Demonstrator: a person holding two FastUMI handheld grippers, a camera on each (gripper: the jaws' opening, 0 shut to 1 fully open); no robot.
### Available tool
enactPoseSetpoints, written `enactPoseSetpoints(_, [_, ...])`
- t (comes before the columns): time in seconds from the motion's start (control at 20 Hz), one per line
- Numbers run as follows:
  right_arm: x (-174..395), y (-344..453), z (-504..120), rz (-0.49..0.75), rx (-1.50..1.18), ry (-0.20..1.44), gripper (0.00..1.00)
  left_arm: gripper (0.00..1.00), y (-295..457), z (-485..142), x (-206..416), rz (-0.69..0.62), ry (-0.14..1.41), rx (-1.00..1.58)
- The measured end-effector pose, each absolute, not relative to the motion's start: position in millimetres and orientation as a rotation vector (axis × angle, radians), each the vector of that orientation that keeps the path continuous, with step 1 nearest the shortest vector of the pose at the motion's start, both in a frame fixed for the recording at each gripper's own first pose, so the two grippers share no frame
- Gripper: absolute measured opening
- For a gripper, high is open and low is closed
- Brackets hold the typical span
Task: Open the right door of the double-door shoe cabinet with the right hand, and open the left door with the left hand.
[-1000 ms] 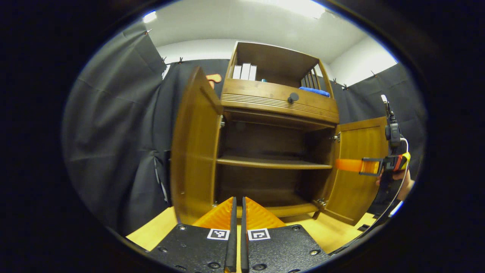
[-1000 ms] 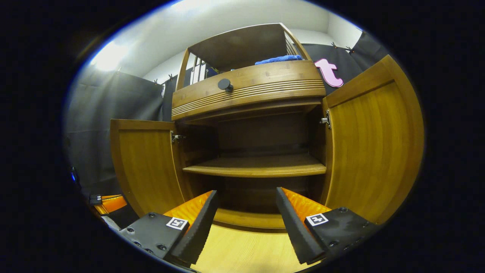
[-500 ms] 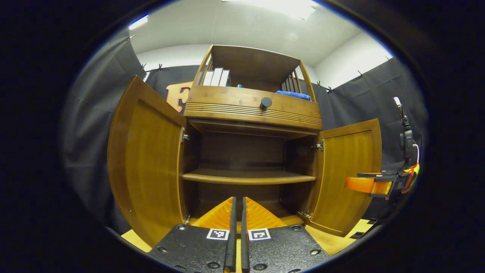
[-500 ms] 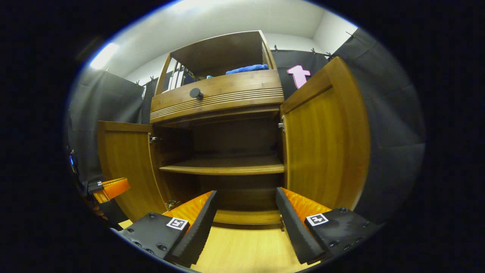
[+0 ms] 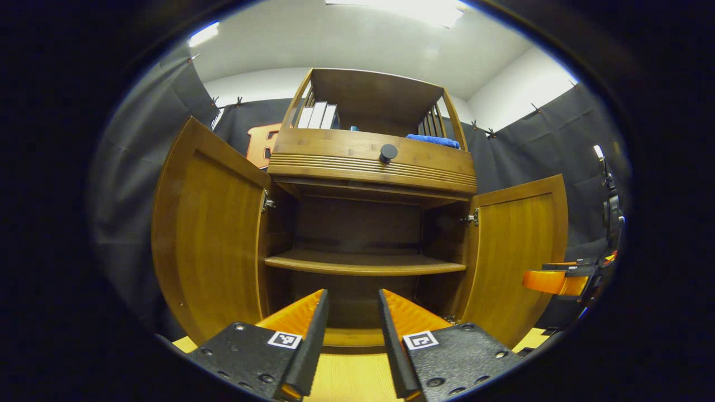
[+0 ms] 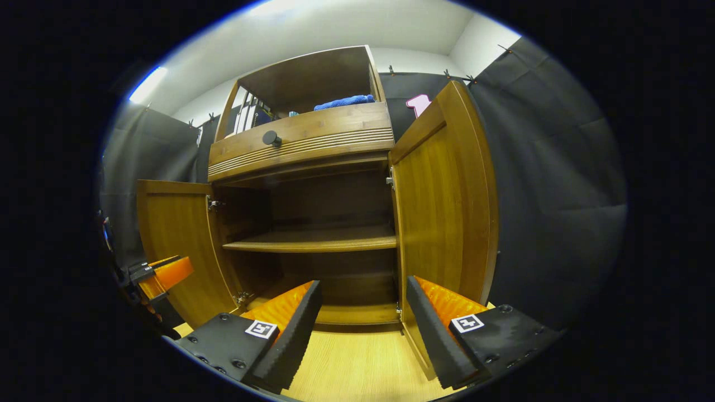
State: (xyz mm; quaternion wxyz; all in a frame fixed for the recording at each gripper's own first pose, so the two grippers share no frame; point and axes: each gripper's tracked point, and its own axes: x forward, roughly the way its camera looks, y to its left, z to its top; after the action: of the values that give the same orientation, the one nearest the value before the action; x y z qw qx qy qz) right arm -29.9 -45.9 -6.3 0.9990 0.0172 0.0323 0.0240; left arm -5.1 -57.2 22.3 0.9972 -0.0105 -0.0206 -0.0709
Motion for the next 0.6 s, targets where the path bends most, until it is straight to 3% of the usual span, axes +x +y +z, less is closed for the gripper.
enactPoseSetpoints(0.2, [-27, -39, -10, 0.068, 0.03, 0.072, 0.98, 0.71, -52, 17, -7, -0.119, -0.027, -0.019])
enactPoseSetpoints(0.25, [-26, -39, -9, 0.072, 0.028, 0.074, 0.98, 0.73, -50, 16, -7, -0.109, -0.023, -0.022])
enactPoseSetpoints(0.3, [-27, -38, -10, 0.074, 0.029, 0.074, 0.98, 0.85, -48, 15, -7, -0.1, -0.018, -0.024])
enactPoseSetpoints(0.35, [-25, -37, -9, 0.076, 0.029, 0.073, 0.89, 0.91, -41, 12, -8, -0.073, -0.012, -0.023])
enactPoseSetpoints(0.4, [-25, -37, -10, 0.077, 0.03, 0.073, 0.89, 0.96, -36, 13, -8, -0.059, -0.007, -0.024])
enactPoseSetpoints(0.6, [-22, -35, -12, 0.079, 0.033, 0.082, 0.89, 0.92, -28, 9, -6, -0.033, 0.002, -0.043])
